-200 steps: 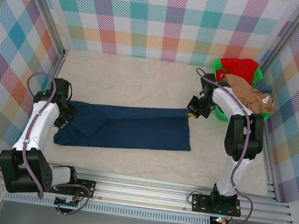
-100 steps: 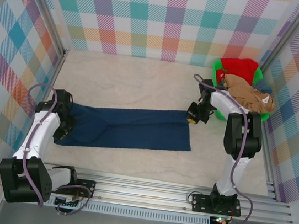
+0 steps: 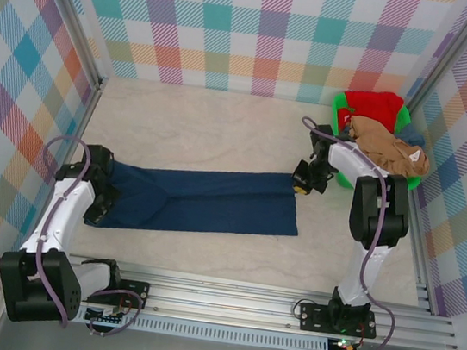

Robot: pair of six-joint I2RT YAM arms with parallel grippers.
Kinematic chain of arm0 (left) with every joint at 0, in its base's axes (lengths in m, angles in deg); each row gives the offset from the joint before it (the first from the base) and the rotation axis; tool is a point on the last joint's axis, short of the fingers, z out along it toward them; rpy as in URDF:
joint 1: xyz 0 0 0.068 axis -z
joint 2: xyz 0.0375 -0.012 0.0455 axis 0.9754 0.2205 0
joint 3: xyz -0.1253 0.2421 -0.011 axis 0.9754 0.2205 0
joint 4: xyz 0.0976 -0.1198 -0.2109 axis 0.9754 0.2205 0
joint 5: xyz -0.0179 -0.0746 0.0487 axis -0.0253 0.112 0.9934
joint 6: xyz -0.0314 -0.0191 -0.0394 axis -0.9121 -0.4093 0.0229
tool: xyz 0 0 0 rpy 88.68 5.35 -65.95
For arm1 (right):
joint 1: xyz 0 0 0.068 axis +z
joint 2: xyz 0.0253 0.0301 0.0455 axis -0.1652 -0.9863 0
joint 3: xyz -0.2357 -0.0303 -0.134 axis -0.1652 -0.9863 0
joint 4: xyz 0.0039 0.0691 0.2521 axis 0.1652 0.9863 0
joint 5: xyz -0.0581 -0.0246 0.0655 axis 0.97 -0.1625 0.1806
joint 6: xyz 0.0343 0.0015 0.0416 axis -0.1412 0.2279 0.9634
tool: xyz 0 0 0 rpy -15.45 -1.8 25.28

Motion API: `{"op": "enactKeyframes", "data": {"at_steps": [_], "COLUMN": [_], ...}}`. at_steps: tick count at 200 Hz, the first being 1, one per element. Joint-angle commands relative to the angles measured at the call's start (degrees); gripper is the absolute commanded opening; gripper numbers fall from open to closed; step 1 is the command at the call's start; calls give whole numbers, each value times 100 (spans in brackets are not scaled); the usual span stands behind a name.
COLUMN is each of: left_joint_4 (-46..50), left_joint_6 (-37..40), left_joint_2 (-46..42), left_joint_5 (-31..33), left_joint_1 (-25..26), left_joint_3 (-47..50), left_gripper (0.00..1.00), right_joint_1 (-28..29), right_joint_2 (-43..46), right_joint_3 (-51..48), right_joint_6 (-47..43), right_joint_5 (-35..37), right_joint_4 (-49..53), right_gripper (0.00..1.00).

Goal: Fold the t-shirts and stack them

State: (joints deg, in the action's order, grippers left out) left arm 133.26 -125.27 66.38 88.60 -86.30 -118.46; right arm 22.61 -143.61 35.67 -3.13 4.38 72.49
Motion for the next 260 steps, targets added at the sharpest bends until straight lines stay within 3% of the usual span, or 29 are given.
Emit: {"op": "enactKeyframes", "data": {"at_steps": [1, 140, 200, 260], "left_joint_4": [-247, 315, 207, 207], "left_joint_6": [-141, -1228, -1555, -1718], "left_joint_2": [0, -1329, -1382, -1443], "left_joint_5": [-114, -358, -280, 1], "left_joint_1": [45, 348, 1009, 1291], "left_joint_3": [226, 773, 753, 595], "left_gripper": [0, 0, 0, 0], "right_joint_1": [30, 96, 202, 263], "right_joint_2": [-160, -290, -246, -109], "right_joint_3": [-1, -120, -119, -234], "right_joint_6": [-56, -59, -13, 14], "right_joint_5": [-82, -65, -146, -87], "right_joint_4": [-1, -52, -44, -33], "right_gripper": [0, 0, 0, 0]}}
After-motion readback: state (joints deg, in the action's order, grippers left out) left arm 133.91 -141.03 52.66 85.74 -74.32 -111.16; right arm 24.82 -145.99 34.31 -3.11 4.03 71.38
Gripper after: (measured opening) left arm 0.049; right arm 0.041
